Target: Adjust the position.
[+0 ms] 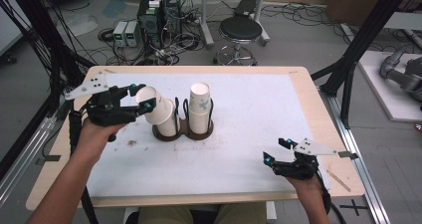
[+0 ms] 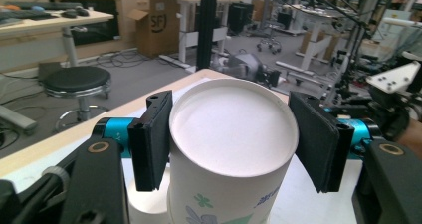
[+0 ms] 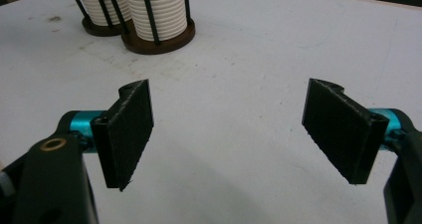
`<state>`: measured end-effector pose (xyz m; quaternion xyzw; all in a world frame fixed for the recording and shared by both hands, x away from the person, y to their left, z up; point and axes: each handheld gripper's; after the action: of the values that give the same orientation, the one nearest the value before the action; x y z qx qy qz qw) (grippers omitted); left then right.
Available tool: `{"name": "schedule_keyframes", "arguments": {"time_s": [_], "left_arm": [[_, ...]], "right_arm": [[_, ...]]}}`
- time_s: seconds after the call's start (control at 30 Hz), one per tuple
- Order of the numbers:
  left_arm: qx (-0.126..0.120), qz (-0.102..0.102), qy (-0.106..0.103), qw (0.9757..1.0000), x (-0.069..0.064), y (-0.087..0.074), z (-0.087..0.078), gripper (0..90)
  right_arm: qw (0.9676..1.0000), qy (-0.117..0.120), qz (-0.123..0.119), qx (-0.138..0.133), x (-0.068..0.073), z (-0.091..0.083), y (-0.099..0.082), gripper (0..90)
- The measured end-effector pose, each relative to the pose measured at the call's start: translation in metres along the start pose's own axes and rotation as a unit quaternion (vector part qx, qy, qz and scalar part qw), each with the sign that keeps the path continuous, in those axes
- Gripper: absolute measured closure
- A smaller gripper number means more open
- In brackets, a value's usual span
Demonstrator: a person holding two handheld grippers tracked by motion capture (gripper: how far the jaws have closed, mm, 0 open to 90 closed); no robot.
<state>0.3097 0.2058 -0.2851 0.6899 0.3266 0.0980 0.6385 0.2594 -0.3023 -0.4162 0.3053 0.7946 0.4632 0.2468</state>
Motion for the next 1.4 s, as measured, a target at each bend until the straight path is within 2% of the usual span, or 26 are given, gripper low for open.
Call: {"name": "schedule_keyframes", "arguments": {"time_s": [0.1,0.13,0.17,0.2,0.37,0.5,0.73,0.77,0.87,0.93,0.97,1.0,1.07,1.1,1.27,1.4], "left_arm": [[0.013,0.002,-0.012,0.9998,-0.009,-0.01,0.006,36.8],[0.018,0.003,-0.022,0.9996,-0.014,-0.016,0.011,36.8],[0.018,0.003,-0.022,0.9996,-0.014,-0.016,0.011,36.8],[0.024,0.002,-0.034,0.9991,-0.018,-0.022,0.016,36.8],[0.042,0.007,-0.057,0.9974,-0.027,-0.034,0.031,36.8],[0.049,0.011,-0.066,0.9966,-0.03,-0.039,0.038,36.8],[0.059,0.013,-0.081,0.9949,-0.039,-0.047,0.052,36.7],[0.064,0.016,-0.084,0.9943,-0.043,-0.049,0.057,36.8],[0.068,0.021,-0.087,0.9936,-0.046,-0.051,0.062,36.7],[0.072,0.024,-0.09,0.9931,-0.049,-0.053,0.068,36.8],[0.074,0.025,-0.092,0.9927,-0.049,-0.054,0.07,36.8],[0.079,0.026,-0.096,0.9919,-0.052,-0.055,0.075,36.8],[0.081,0.026,-0.098,0.9916,-0.053,-0.056,0.077,36.8],[0.083,0.028,-0.1,0.9911,-0.054,-0.057,0.079,36.8],[0.093,0.031,-0.11,0.9891,-0.058,-0.063,0.09,36.8],[0.102,0.035,-0.117,0.9873,-0.061,-0.067,0.097,36.8]], "right_arm": [[0.9999,0.013,-0.003,-0.009,0.003,0.0,0.002,20.9],[0.9998,0.017,-0.003,-0.012,0.004,0.001,0.003,20.9],[0.9997,0.02,-0.001,-0.014,0.005,0.001,0.004,20.8],[0.9996,0.022,-0.002,-0.015,0.005,0.001,0.005,20.9],[0.9992,0.033,-0.006,-0.02,0.008,0.004,0.008,20.8],[0.999,0.039,-0.01,-0.02,0.01,0.007,0.01,20.8],[0.9976,0.063,-0.014,-0.025,0.017,0.011,0.016,20.8],[0.9968,0.073,-0.017,-0.027,0.02,0.013,0.019,20.8],[0.9961,0.08,-0.023,-0.029,0.024,0.015,0.023,20.8],[0.9944,0.096,-0.032,-0.033,0.029,0.019,0.027,20.8],[0.9944,0.096,-0.032,-0.033,0.029,0.019,0.027,20.8],[0.9931,0.108,-0.034,-0.032,0.031,0.021,0.029,20.8],[0.9926,0.111,-0.036,-0.033,0.032,0.022,0.03,20.8],[0.9912,0.122,-0.038,-0.034,0.034,0.024,0.032,20.8],[0.987,0.148,-0.045,-0.041,0.039,0.028,0.037,20.8],[0.9821,0.172,-0.058,-0.05,0.045,0.033,0.045,20.8]]}}
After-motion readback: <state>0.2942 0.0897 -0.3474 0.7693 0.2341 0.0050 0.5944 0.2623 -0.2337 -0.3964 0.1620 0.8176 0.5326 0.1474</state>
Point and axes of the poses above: each handheld gripper's, and its own axes: z roughly forward along the jaws, y roughly out of its top, x roughly to its left, and after that the axes turned 11 degrees about -z, right-handed
